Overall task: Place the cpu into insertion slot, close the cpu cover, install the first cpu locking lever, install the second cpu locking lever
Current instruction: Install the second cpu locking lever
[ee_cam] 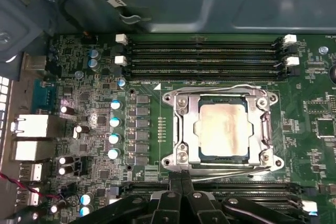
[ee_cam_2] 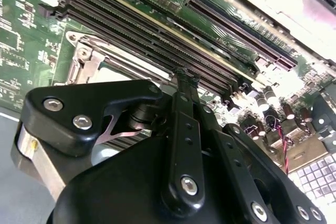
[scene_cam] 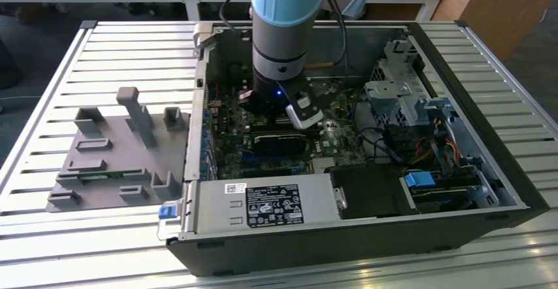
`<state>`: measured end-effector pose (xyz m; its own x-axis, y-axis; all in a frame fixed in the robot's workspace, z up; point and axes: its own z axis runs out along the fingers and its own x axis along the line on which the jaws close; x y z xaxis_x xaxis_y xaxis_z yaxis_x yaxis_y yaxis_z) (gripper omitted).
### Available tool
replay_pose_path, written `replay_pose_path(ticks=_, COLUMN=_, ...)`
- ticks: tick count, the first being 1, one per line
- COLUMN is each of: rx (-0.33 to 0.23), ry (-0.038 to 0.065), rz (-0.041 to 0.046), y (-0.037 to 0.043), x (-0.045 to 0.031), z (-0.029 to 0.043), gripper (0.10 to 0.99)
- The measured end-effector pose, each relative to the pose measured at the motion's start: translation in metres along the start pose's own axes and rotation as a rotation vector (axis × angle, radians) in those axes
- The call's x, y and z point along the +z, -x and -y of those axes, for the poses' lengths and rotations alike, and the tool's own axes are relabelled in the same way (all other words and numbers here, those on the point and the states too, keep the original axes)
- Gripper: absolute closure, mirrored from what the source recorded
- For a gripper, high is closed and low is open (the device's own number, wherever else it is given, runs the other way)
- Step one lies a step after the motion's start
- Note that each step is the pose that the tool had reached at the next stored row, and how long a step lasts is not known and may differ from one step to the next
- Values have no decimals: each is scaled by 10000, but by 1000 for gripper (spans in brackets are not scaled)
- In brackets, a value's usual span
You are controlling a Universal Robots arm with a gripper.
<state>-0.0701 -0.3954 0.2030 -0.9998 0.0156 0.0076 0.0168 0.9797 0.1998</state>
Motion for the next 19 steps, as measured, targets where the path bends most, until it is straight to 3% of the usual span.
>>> replay_pose_path(ticks=8, rx=1, ry=84, rz=-2, y=-13, x=38, z=9, gripper=980)
replay_pose_path(ticks=19, rx=-1, ry=288, rz=-5, y=-30, x=63, z=14, gripper=980)
